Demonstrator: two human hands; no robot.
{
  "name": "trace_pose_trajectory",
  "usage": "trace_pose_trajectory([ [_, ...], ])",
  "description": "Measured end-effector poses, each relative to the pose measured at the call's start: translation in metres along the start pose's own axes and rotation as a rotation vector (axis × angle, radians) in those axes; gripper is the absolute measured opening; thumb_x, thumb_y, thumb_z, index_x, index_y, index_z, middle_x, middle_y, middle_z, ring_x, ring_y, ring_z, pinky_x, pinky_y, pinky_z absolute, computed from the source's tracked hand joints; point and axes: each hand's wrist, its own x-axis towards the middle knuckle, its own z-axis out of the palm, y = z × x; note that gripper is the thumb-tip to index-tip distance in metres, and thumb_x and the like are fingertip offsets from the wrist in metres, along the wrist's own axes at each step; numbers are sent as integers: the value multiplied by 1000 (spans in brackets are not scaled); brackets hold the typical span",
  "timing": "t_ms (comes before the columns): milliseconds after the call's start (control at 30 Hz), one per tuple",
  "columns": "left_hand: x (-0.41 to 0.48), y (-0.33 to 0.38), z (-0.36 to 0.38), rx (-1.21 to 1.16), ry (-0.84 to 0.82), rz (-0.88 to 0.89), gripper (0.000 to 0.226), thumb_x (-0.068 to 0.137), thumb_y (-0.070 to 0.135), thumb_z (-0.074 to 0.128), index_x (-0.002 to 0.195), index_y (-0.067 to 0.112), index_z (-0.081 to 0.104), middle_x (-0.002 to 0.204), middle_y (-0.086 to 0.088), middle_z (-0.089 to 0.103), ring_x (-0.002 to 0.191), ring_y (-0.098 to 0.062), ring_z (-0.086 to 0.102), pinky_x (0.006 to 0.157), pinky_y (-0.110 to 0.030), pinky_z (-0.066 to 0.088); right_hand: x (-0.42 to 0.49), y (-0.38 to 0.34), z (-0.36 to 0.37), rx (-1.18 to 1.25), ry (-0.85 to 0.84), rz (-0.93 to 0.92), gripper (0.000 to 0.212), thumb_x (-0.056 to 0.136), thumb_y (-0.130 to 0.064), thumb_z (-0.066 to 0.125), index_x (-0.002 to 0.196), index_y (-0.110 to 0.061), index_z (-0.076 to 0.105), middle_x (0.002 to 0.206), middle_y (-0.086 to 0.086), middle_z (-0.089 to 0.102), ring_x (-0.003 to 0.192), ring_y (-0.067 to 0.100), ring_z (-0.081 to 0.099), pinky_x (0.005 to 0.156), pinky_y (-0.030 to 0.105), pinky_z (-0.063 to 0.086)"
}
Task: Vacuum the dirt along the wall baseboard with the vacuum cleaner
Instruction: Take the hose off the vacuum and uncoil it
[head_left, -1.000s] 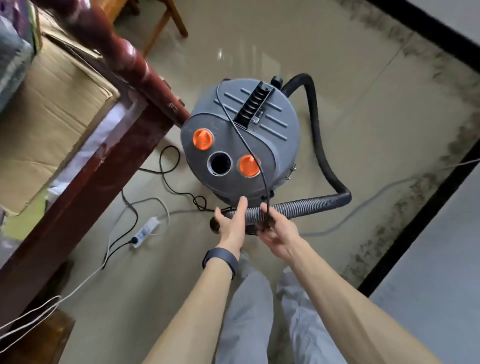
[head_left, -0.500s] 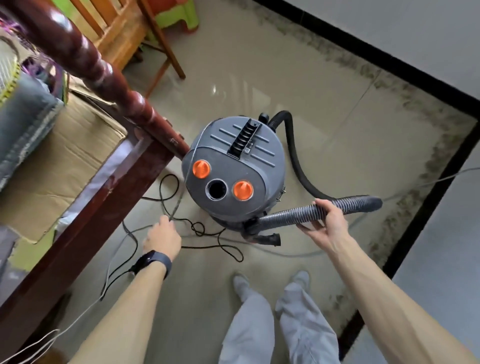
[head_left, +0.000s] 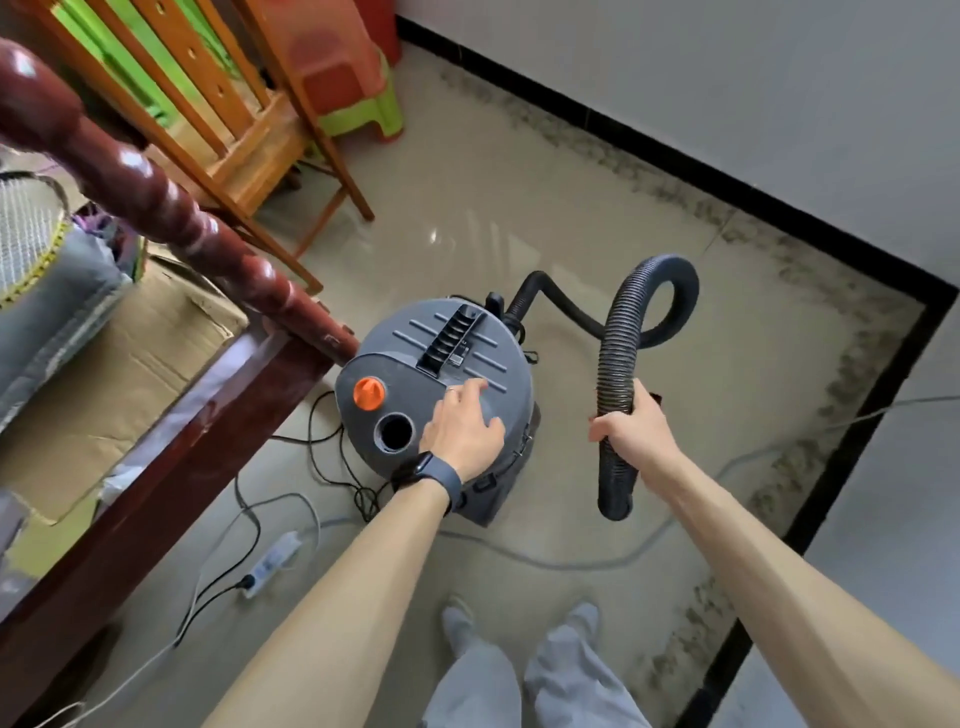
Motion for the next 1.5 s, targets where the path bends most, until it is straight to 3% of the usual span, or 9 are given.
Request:
trace_pose_trajectory([
  [167,31,53,5,60,-24,79,50,98,31,49,144,19,37,146,-9,40,130,-28,44,106,-45,39,38,-3,-44,-381,-17,-45,34,79,-4,56,104,-28,51,94,5,67,84,27,62,68,32,50],
  [367,85,58,-10,294,60,150,46,94,29,51,139,22,44,143,-4,44,130,-26,42,105,-40,38,101,-19,-62,-671,24,-80,52,79,-5,48,122,-34,46,85,-1,57,93,36,59,86,47,55],
  [567,186,51,-33,522,98,132,45,91,34,55,134,24,49,141,-3,46,132,-24,41,107,-37,33,192,-42,-52,-905,14,-147,47,87,-5,51,129,-27,46,116,8,59,112,37,53,94,57,50],
  [767,320,56,-8,735,-183,74,41,92,40,51,129,23,55,132,-4,56,127,-26,46,105,-42,33,304,-59,-28,-1011,-45,-166,58,91,-3,52,142,-28,41,126,9,53,122,36,44,100,69,42],
  [967,398,51,62,841,-434,31,52,89,42,66,134,20,50,134,-9,50,125,-31,49,100,-44,39,390,-38,-14,-967,-120,-202,68,88,2,50,150,-25,38,133,14,50,123,39,42,96,59,48],
  [1133,426,47,110,1074,-448,215,40,103,12,36,142,9,46,153,-14,29,134,-34,34,102,-47,37,434,-15,2,-895,-185,-193,70,88,1,55,150,-24,37,131,14,50,121,39,44,86,51,52],
  [1233,438,55,112,1152,-510,356,39,102,11,37,138,5,49,146,-13,40,129,-32,43,94,-39,37,445,-9,8,-877,-225,-167,65,90,-6,59,148,-24,37,129,16,52,117,42,48,86,49,51],
  [1333,463,61,85,1077,-476,409,32,100,11,42,131,7,52,125,-12,60,112,-33,61,76,-35,34,444,-2,10,-866,-247,-111,63,90,-9,60,147,-22,36,127,17,54,115,43,50,85,49,50],
  [1500,503,49,41,624,-246,116,27,90,18,51,114,14,40,102,-19,65,82,-40,60,63,-38,39,451,12,25,-854,-352,-85,63,91,-10,57,146,-28,32,124,15,53,116,40,50,79,46,49],
])
